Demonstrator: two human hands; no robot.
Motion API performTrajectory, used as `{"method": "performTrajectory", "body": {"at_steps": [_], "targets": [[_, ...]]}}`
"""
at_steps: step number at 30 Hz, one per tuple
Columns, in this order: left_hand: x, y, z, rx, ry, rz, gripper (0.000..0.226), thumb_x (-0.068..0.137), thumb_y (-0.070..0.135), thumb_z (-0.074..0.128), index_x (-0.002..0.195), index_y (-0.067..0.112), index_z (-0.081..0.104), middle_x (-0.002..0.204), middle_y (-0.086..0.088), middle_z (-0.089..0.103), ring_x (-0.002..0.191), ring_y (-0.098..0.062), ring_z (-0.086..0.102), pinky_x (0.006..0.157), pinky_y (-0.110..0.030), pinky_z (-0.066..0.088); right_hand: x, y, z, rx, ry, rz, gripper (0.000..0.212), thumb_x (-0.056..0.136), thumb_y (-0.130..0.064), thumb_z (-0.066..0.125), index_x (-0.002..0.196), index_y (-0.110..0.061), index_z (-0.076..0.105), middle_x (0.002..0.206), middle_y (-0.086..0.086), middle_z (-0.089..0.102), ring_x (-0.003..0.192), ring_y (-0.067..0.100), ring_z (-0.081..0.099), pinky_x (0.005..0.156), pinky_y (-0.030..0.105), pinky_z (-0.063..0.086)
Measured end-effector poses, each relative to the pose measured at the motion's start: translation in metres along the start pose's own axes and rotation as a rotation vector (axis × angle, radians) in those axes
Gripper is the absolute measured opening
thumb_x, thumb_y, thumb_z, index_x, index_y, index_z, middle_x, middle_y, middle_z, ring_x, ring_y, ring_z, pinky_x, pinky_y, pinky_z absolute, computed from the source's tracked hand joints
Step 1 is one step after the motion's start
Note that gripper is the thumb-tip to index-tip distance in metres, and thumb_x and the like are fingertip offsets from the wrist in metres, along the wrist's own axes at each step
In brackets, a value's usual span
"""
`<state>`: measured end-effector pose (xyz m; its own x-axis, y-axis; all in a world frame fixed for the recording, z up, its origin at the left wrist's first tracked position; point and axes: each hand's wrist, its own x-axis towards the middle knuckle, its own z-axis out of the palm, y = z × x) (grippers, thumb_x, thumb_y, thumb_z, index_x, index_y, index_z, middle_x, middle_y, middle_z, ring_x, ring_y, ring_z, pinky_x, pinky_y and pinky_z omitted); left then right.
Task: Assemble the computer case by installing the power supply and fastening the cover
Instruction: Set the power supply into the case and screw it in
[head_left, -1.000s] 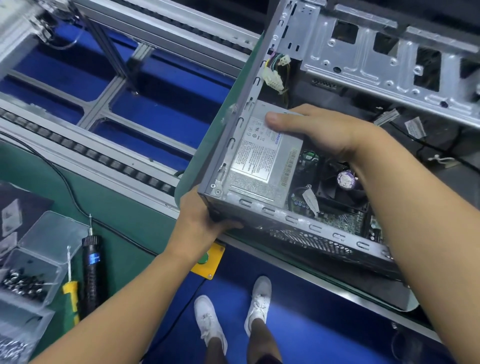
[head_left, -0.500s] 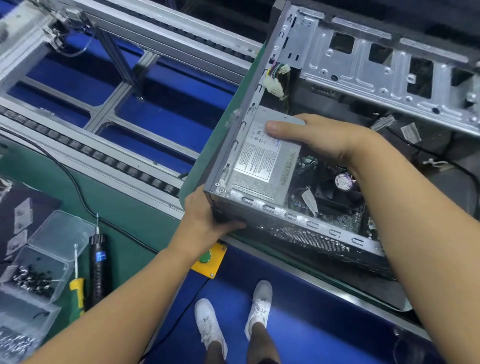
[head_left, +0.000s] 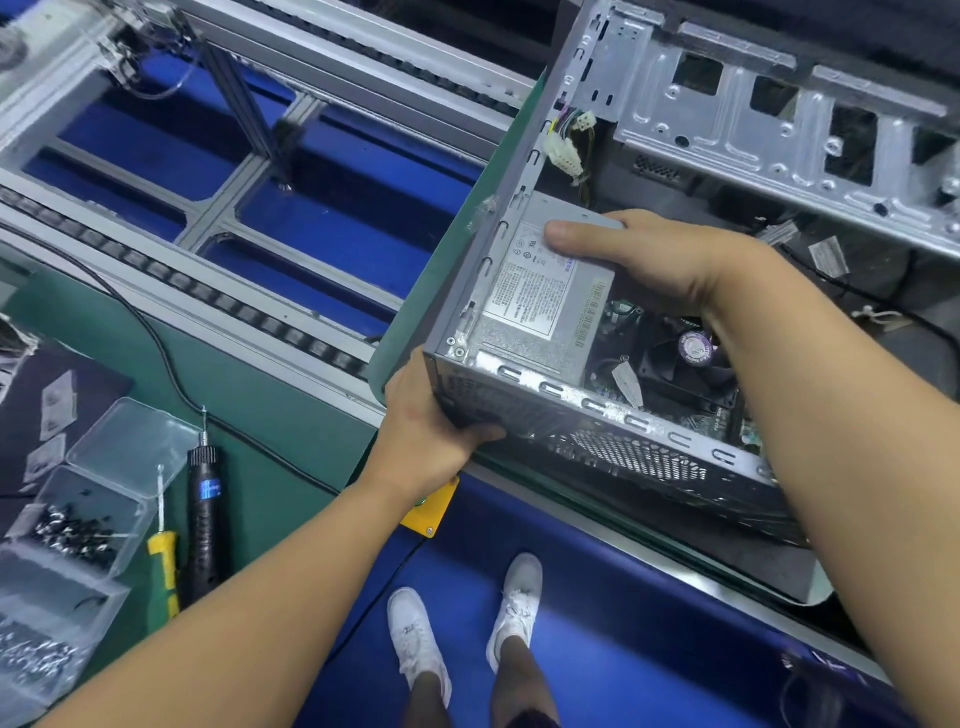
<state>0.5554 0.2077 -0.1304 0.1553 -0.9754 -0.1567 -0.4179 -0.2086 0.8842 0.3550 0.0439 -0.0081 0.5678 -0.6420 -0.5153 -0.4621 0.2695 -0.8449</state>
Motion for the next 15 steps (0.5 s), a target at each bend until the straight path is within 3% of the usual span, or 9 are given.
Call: {"method": "performTrajectory", "body": {"at_steps": [3, 7, 12, 15], "targets": [[-0.0007, -0.0006, -0.0004, -0.016, 0.000, -0.012, 0.061, 0.057, 0.023, 0.096, 0.109, 0.016, 0.064, 0.101, 0.008, 0.069, 0.090, 0.004, 0.066, 0.077, -0.023, 0.056, -0.0020, -0.0020, 0.0009, -0.012, -0.014, -0.017, 0.052, 0.076, -0.055, 0.075, 0.111, -0.017, 0.071, 0.112, 0.002, 0.079, 0.106, 0.016, 0.075, 0.083, 0.018, 0.058], [-0.0001, -0.0003, -0.0010, 0.003, 0.021, 0.022, 0.073, 0.053, 0.030, 0.097, 0.117, 0.019, 0.062, 0.111, 0.012, 0.067, 0.108, -0.001, 0.061, 0.087, -0.020, 0.052, -0.0047, -0.0013, 0.0044, 0.023, -0.026, -0.048, 0.044, 0.077, -0.048, 0.070, 0.108, -0.017, 0.071, 0.105, -0.001, 0.080, 0.098, 0.013, 0.076, 0.077, 0.016, 0.057], [0.0010, -0.0026, -0.0017, 0.010, -0.005, 0.016, 0.065, 0.054, 0.025, 0.097, 0.109, 0.015, 0.064, 0.096, 0.011, 0.072, 0.095, -0.002, 0.067, 0.080, -0.033, 0.057, -0.0018, -0.0016, 0.0038, 0.063, -0.003, -0.042, 0.051, 0.078, -0.047, 0.070, 0.116, -0.014, 0.068, 0.114, 0.002, 0.078, 0.107, 0.016, 0.074, 0.082, 0.018, 0.058], [0.0025, -0.0045, -0.0029, 0.039, -0.018, 0.030, 0.066, 0.054, 0.031, 0.096, 0.110, 0.017, 0.065, 0.102, 0.009, 0.070, 0.106, -0.013, 0.064, 0.087, -0.037, 0.055, 0.0017, 0.0016, 0.0012, 0.045, 0.006, -0.032, 0.052, 0.084, -0.051, 0.075, 0.120, -0.013, 0.067, 0.118, 0.003, 0.077, 0.112, 0.018, 0.073, 0.084, 0.019, 0.058]]}}
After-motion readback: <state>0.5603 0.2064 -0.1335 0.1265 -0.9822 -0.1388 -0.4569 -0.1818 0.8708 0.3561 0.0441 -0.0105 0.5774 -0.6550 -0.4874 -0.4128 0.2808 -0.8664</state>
